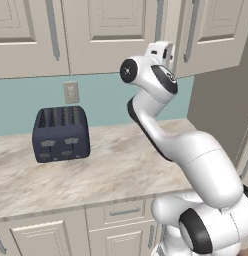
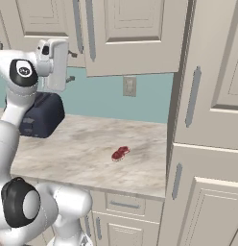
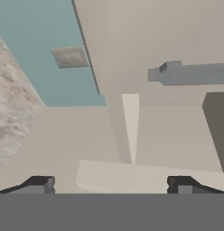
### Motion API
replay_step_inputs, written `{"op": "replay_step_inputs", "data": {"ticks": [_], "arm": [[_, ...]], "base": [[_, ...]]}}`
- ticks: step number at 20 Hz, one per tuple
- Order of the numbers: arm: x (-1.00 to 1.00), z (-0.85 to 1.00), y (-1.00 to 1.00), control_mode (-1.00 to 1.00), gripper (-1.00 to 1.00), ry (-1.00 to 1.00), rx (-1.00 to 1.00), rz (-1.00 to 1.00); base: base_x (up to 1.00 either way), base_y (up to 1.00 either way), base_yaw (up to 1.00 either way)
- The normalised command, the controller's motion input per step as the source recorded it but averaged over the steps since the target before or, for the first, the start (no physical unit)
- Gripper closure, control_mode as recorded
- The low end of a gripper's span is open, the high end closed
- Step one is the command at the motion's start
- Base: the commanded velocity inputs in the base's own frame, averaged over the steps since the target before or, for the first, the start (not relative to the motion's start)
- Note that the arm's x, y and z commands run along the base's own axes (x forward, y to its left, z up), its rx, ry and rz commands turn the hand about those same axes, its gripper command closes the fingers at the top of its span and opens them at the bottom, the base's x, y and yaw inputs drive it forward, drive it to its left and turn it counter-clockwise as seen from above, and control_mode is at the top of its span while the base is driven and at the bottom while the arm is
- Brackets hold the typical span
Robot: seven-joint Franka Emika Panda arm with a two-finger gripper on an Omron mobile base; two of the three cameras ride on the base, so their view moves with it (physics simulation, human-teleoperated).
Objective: Retrieve the tupperware from the cabinet, then place the raw meat into the tupperware to avoid contamination.
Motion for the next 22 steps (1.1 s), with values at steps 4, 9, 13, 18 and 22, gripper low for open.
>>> {"op": "replay_step_inputs", "data": {"ticks": [4,9,13,18,22], "arm": [[0.17,0.00,-0.06,-1.00,-1.00,0.00,0.00,0.00],[0.05,0.00,-0.15,-1.00,-1.00,0.00,0.00,0.00],[0.01,0.00,-0.18,-1.00,-1.00,0.00,0.00,0.00],[0.14,-0.02,-0.08,-1.00,-1.00,0.00,0.00,0.00],[0.21,-0.05,-0.03,-1.00,-1.00,0.00,0.00,0.00]], "base": [[0.00,0.00,0.00],[0.00,0.00,0.00],[0.00,0.00,0.00],[0.00,0.00,0.00],[0.00,0.00,0.00]]}}
